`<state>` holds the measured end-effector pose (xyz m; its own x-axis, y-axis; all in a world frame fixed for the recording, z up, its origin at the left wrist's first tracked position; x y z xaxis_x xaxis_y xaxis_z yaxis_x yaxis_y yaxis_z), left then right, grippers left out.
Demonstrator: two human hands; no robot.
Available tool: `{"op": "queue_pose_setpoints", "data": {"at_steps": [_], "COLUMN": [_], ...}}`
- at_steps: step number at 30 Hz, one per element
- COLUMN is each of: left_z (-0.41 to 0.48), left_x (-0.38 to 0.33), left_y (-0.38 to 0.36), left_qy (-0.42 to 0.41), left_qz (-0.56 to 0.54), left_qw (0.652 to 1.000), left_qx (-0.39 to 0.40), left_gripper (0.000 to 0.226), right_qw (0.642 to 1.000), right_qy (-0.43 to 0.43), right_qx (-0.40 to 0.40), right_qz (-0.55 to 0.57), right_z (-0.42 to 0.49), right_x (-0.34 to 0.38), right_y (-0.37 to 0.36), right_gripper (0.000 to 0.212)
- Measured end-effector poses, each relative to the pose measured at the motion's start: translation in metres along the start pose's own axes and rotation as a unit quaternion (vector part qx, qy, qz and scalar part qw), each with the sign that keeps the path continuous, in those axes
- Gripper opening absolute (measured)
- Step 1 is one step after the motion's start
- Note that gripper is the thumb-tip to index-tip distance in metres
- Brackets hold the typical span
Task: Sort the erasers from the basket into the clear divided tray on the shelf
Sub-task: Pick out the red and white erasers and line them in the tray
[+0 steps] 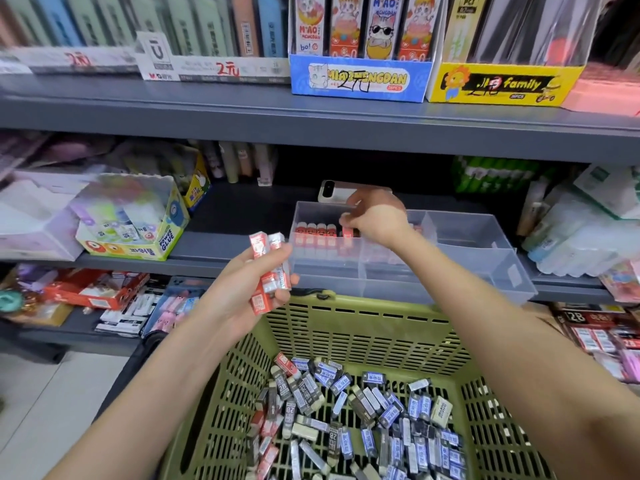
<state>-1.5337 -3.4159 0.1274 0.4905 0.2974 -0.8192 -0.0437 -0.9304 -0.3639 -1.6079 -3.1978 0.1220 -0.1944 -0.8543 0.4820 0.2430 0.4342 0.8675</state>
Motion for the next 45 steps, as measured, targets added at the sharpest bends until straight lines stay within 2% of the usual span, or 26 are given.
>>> {"op": "queue_pose_setpoints", "data": {"at_steps": [5, 7, 11, 20, 22, 23, 24, 25, 26, 27, 28, 29, 31, 33, 35, 39, 42, 45], "left_z": [0.004, 0.005, 0.007, 0.011, 0.011, 0.011, 0.011, 0.012, 0.012, 0.012, 0.011, 0.01, 0.009, 0.008, 0.008, 0.009, 0.009, 0.01], "left_x": [-0.002, -0.003, -0.003, 0.001, 0.002, 0.002, 0.003, 0.003, 0.003, 0.004, 0.004, 0.005, 0.006, 0.008, 0.009, 0.008, 0.012, 0.017], "left_y": [-0.006, -0.005, -0.003, -0.005, -0.005, -0.006, -0.006, -0.007, -0.008, -0.009, -0.01, -0.011, -0.013, -0.014, -0.013, -0.011, -0.012, -0.015], "left_qy": [0.003, 0.004, 0.001, -0.008, -0.013, -0.015, -0.018, -0.019, -0.021, -0.022, -0.024, -0.026, -0.032, -0.035, -0.035, -0.029, -0.009, 0.014], "left_qz": [-0.015, -0.012, -0.017, -0.021, -0.015, -0.01, -0.006, -0.002, 0.004, 0.009, 0.014, 0.019, 0.027, 0.023, 0.003, 0.002, 0.013, 0.01], "left_qw": [1.0, 1.0, 0.999, 0.999, 0.999, 0.999, 0.998, 0.998, 0.998, 0.998, 0.998, 0.997, 0.996, 0.995, 0.995, 0.998, 0.999, 0.999], "left_qx": [0.024, 0.029, 0.034, 0.045, 0.049, 0.051, 0.053, 0.055, 0.058, 0.06, 0.064, 0.068, 0.077, 0.088, 0.092, 0.056, 0.043, 0.048], "left_gripper": [0.04, 0.041, 0.044, 0.041, 0.043, 0.043, 0.042, 0.041, 0.041, 0.041, 0.04, 0.04, 0.041, 0.041, 0.037, 0.036, 0.037, 0.035], "right_qw": [1.0, 0.997, 0.966, 0.949, 0.94, 0.943, 0.959, 0.981, 0.988, 0.965, 0.93, 0.909, 0.896, 0.893, 0.889, 0.885, 0.915, 0.942], "right_qy": [-0.002, 0.022, 0.09, 0.13, 0.146, 0.158, 0.165, 0.159, 0.14, 0.126, 0.121, 0.121, 0.125, 0.117, 0.08, -0.039, -0.08, -0.105], "right_qx": [0.015, 0.004, 0.01, 0.065, 0.034, -0.007, -0.04, -0.037, 0.01, 0.086, 0.155, 0.197, 0.225, 0.211, 0.16, -0.051, -0.144, -0.139], "right_qz": [-0.012, -0.079, -0.242, -0.279, -0.307, -0.293, -0.228, -0.106, 0.06, 0.214, 0.31, 0.348, 0.362, 0.379, 0.422, 0.461, 0.368, 0.288], "right_z": [0.003, 0.005, 0.007, 0.013, 0.005, -0.001, -0.01, -0.02, -0.032, -0.043, -0.054, -0.063, -0.073, -0.075, -0.067, -0.038, -0.023, -0.012], "right_x": [0.002, 0.004, 0.005, 0.004, 0.007, 0.009, 0.013, 0.018, 0.024, 0.03, 0.036, 0.039, 0.04, 0.037, 0.027, -0.016, -0.055, -0.08], "right_y": [-0.009, -0.012, -0.018, -0.018, -0.012, -0.008, -0.003, 0.003, 0.009, 0.015, 0.02, 0.023, 0.024, 0.026, 0.033, 0.058, 0.065, 0.058], "right_gripper": [0.015, 0.02, 0.032, 0.026, 0.026, 0.026, 0.027, 0.027, 0.027, 0.026, 0.024, 0.021, 0.017, 0.013, 0.01, 0.007, 0.015, 0.013]}}
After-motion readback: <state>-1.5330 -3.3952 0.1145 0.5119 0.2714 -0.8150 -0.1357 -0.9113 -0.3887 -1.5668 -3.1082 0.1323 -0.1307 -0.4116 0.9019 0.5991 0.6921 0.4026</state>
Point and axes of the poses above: each hand's wrist, its own z-axis towards the middle knuckle, its own y-axis out of the back of the hand, x = y × z, the point moved 1 cm from there along z, towards the middle knuckle, and after that the axes turned 6 degrees about -x, right-handed, at the moved point
